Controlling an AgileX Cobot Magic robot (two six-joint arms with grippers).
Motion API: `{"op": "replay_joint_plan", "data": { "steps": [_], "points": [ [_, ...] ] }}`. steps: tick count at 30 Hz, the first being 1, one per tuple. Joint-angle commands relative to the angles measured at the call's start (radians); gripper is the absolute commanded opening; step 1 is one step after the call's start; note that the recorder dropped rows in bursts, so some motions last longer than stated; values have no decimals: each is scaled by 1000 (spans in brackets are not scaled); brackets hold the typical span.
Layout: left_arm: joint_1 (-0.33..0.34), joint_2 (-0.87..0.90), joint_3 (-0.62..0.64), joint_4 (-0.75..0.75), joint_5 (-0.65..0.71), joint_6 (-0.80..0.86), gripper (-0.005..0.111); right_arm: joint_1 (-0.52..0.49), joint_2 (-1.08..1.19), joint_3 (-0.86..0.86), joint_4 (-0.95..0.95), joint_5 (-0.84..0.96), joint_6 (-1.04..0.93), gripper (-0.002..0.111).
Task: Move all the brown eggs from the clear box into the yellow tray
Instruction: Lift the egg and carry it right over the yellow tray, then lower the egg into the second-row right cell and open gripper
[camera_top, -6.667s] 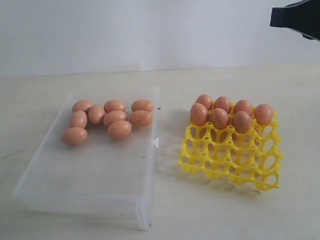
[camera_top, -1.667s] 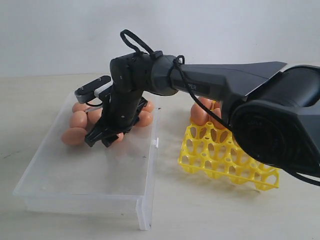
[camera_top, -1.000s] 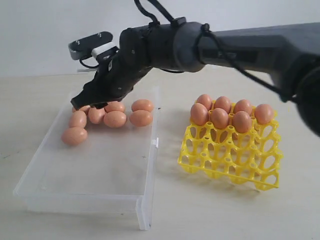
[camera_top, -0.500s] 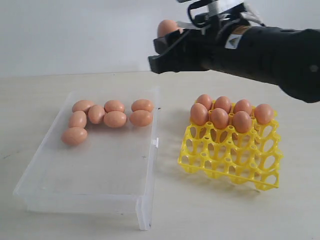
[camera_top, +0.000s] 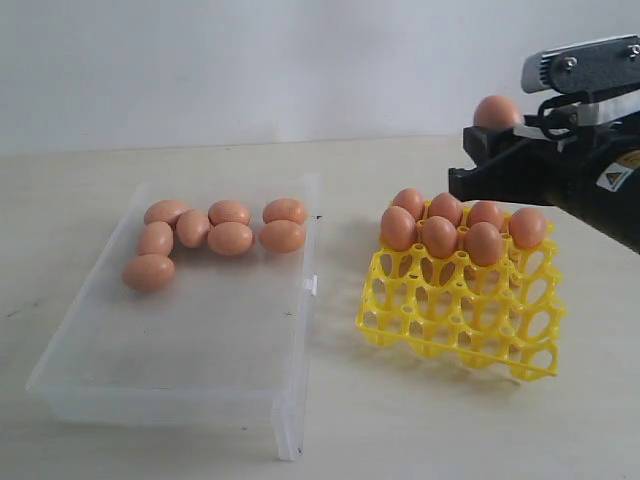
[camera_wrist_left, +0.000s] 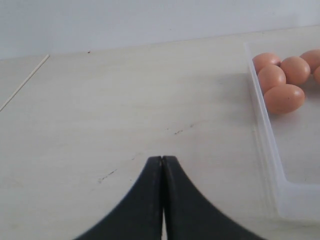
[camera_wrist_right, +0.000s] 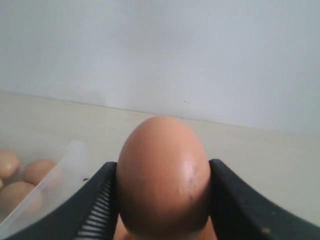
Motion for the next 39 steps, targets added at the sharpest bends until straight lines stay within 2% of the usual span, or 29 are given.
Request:
{"op": "replay_joint_plan", "data": {
  "steps": [1, 16, 21, 28, 39],
  "points": [
    [-6, -6, -4, -7, -6, -2, 0, -38, -10, 32, 34, -118, -7, 0],
    [-6, -6, -4, -7, -6, -2, 0, -67, 251, 97, 27, -442, 65, 0],
    [-6, -6, -4, -7, -6, -2, 0, -106, 363, 97, 27, -556, 159, 0],
    [-6, -6, -4, -7, -6, -2, 0, -165, 474, 95, -17, -613, 184, 0],
    [-6, -6, -4, -7, -6, -2, 0, -171, 542, 93, -18, -663, 184, 0]
  ]
}}
